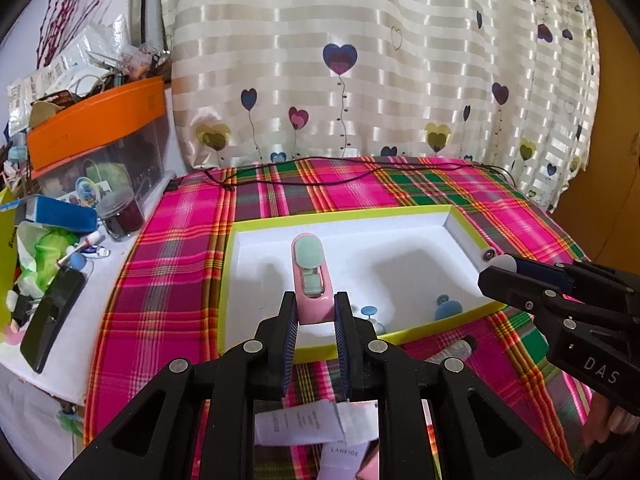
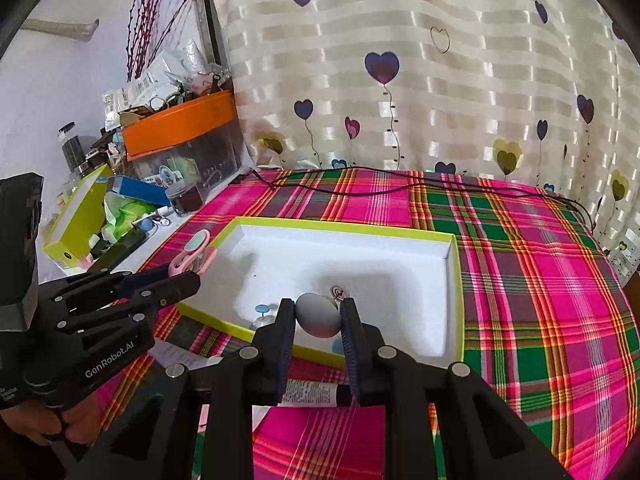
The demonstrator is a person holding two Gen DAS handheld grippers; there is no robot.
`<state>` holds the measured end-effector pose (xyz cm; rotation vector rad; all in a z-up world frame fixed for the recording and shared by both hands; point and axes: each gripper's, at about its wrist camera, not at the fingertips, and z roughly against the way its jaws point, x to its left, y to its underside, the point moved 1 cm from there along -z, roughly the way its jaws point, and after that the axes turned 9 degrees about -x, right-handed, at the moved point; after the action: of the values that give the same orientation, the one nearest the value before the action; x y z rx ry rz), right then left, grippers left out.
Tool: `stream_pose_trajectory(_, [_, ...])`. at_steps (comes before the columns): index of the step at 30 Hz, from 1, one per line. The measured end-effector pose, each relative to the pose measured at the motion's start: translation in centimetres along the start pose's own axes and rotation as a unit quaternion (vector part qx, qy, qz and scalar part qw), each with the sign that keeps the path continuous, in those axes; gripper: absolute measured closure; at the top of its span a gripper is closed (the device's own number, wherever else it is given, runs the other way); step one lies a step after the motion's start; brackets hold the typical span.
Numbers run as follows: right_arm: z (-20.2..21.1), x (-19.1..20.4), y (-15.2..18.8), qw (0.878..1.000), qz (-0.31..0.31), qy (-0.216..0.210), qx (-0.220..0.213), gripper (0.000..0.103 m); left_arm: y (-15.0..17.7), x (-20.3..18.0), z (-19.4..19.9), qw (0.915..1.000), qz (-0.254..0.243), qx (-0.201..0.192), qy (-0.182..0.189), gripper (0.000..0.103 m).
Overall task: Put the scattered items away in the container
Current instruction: 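Drop the pink clip into the tray with the left tool while the right tool releases the white ball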
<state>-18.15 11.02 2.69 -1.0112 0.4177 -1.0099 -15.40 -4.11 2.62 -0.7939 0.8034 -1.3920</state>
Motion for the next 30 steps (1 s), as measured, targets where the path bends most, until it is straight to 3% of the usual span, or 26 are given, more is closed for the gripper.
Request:
stream_pose_trajectory(18, [-5.3, -0.8, 0.8, 0.999, -0.006, -0.006, 0.046, 0.079, 1.0, -0.2, -4.7, 0.9993, -0.005, 0.035, 0.011, 0.085])
stream_pose_trajectory(30, [-4.6, -1.2, 0.9, 0.999, -0.014, 0.000, 0.039, 0.075, 1.3, -0.6, -5.0, 0.9989, -0.011, 0.041, 0.021, 0.084])
